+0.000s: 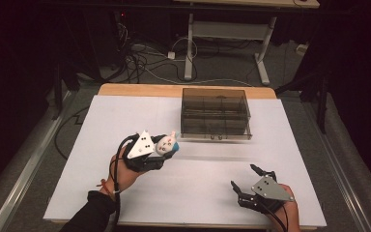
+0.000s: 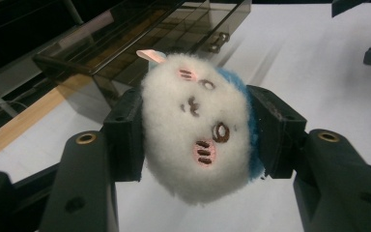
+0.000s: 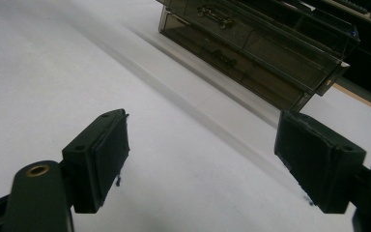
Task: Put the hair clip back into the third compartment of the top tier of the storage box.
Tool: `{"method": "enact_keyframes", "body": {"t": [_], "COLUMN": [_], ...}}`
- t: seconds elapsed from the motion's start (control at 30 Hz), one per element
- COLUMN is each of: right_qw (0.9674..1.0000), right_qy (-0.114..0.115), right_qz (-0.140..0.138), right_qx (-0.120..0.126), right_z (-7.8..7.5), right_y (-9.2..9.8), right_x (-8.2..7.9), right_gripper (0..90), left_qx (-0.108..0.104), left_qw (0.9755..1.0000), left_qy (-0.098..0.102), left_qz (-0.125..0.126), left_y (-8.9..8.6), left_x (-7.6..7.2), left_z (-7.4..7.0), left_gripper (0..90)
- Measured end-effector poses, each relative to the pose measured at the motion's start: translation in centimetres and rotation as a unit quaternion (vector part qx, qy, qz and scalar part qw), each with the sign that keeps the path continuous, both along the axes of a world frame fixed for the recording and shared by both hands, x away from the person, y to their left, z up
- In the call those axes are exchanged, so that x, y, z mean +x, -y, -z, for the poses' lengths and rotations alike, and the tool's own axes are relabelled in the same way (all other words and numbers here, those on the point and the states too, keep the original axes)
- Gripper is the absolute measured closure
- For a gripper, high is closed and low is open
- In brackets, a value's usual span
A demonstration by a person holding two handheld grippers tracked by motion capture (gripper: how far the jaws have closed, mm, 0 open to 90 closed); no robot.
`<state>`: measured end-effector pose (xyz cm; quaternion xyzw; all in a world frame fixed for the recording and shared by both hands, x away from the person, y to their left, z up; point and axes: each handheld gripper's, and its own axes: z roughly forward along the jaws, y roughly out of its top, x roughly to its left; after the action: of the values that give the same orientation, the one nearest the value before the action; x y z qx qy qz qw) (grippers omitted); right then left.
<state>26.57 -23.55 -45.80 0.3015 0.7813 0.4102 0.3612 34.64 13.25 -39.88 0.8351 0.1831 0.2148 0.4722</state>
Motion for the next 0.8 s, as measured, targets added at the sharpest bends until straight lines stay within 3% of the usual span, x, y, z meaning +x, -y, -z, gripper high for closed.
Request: {"method": "enact_keyframes", "body": {"t": [0.47,0.67,0.7,0.77,0.8], "right_qw": [1.0000,0.9999,0.9999,0.9999,0.9999], "right_qy": [-0.006,-0.006,-0.006,-0.006,-0.007], "right_qz": [-0.005,-0.007,-0.007,-0.008,-0.008], "right_qx": [-0.003,-0.005,-0.004,-0.005,-0.005], "right_z": [0.3,0.3,0.3,0.3,0.4], "right_y": [-0.1,-0.1,-0.1,-0.1,-0.1], "right_x": [0.1,0.1,0.1,0.1,0.1], "right_gripper": [19.7,19.7,19.7,19.7,19.7], "left_qx": [0.010,0.028,0.010,0.017,0.040], "left_qw": [0.9992,0.9983,0.9988,0.9986,0.9978], "left_qy": [0.005,0.005,-0.004,-0.008,-0.004], "left_qz": [0.038,0.051,0.047,0.049,0.053], "left_y": [4.9,7.5,8.2,8.6,9.4], "left_x": [2.4,3.4,3.4,3.6,4.1], "left_z": [-2.6,-3.2,-3.1,-3.1,-3.2], "left_gripper": [42.9,42.9,42.9,42.8,42.8]}}
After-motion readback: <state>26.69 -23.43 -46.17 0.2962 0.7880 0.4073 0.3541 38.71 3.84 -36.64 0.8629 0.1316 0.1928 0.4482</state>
